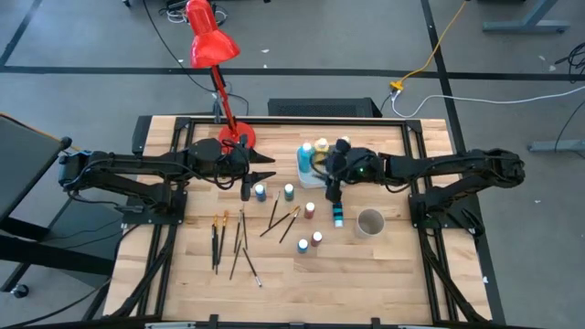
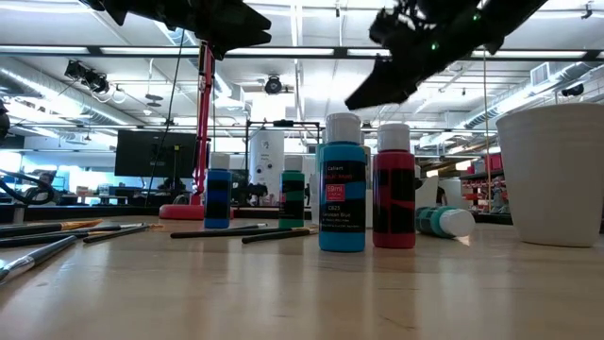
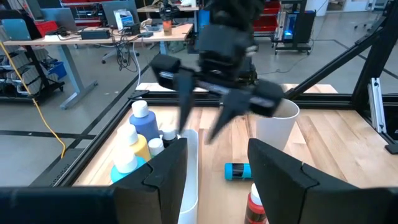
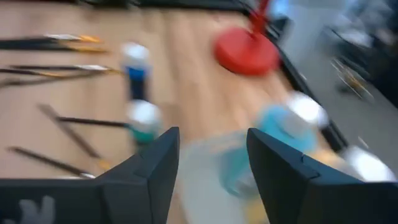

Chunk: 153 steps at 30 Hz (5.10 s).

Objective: Pick & Place Paint Supplies
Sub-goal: Put the orange matte acrylic craft paint into the white bin, then put the red matte acrylic craft paint into the white bin

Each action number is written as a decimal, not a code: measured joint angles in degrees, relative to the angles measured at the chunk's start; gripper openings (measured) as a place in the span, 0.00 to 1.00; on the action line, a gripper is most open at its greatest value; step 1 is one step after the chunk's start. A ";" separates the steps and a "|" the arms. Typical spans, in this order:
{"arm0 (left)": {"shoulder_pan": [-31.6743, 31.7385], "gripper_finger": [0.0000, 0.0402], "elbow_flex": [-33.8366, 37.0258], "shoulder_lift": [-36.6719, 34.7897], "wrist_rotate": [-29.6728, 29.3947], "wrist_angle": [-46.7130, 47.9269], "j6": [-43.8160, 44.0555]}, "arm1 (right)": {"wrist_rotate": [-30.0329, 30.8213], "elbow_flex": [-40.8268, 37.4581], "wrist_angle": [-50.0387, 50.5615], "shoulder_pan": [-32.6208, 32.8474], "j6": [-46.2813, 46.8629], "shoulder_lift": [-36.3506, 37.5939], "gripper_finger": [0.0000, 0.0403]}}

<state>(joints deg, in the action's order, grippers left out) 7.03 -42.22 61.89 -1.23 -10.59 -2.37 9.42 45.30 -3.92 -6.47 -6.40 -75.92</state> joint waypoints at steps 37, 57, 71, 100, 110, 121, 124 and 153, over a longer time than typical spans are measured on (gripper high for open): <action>0.01 0.44 0.00 0.02 0.02 0.59 2.22 | -1.81 0.00 -1.34 9.85 15.46 -14.25 0.31; 0.02 0.44 0.00 0.02 0.00 -0.62 2.40 | 20.43 -2.24 20.08 2.78 18.01 11.67 0.29; 0.02 0.44 0.00 0.02 -0.05 -0.96 2.01 | 16.48 -16.86 1.10 -4.45 18.88 9.81 0.30; 0.02 0.44 0.00 0.02 -0.04 -0.90 2.01 | 11.89 -19.76 -9.26 -7.35 14.85 6.03 0.48; -0.01 0.44 0.00 0.02 -0.02 -0.87 2.58 | 11.73 -19.76 -11.98 -4.51 11.17 12.11 0.48; 0.02 0.44 0.00 0.02 -0.02 -0.87 2.42 | 6.84 -19.71 -24.15 4.43 7.03 13.94 0.48; 0.02 0.44 0.00 0.02 -0.02 -0.87 2.29 | 3.56 -19.69 -25.33 7.36 7.24 13.89 0.48; -0.01 0.44 0.00 0.13 0.00 -0.87 3.74 | -13.64 -3.86 -13.36 21.16 10.39 -9.72 0.48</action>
<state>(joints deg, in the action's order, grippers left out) 7.02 -42.22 62.02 -1.23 -11.46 1.37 -4.22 41.44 -17.28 14.69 4.00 -85.64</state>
